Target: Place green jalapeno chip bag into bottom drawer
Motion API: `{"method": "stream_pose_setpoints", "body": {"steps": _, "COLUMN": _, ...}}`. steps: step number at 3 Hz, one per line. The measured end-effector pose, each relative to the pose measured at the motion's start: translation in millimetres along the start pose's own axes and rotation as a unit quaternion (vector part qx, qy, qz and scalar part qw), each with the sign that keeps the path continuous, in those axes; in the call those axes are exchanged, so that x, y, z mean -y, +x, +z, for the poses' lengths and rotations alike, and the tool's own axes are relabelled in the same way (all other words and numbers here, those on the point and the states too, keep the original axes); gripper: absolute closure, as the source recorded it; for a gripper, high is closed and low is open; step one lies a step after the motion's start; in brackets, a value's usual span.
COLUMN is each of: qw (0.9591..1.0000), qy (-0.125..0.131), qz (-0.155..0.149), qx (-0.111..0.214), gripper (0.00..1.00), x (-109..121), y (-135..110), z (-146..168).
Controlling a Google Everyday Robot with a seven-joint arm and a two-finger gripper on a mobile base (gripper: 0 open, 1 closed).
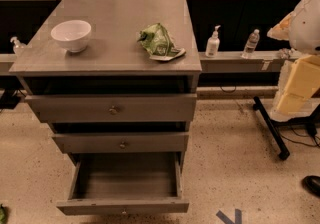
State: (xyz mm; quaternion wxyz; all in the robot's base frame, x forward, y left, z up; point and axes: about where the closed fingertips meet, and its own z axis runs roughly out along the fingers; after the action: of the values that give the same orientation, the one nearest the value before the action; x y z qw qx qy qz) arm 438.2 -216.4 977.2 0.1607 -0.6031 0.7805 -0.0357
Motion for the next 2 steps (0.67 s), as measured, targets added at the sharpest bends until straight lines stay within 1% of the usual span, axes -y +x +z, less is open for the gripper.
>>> {"method": "stream_pose_setpoints", "body": {"steps": 1, "qw": 1.0, "qy": 0.0, "qz": 0.0, "qx": 0.0, "gripper": 0.0, "x": 0, "y": 0, "z": 0}}
{"method": "stream_pose_setpoints", "body": {"steps": 2, "qw": 0.9994, "qy": 0.009, "qz": -0.004, "qx": 0.034, "gripper": 0.0, "x": 63, "y": -20, "z": 23}}
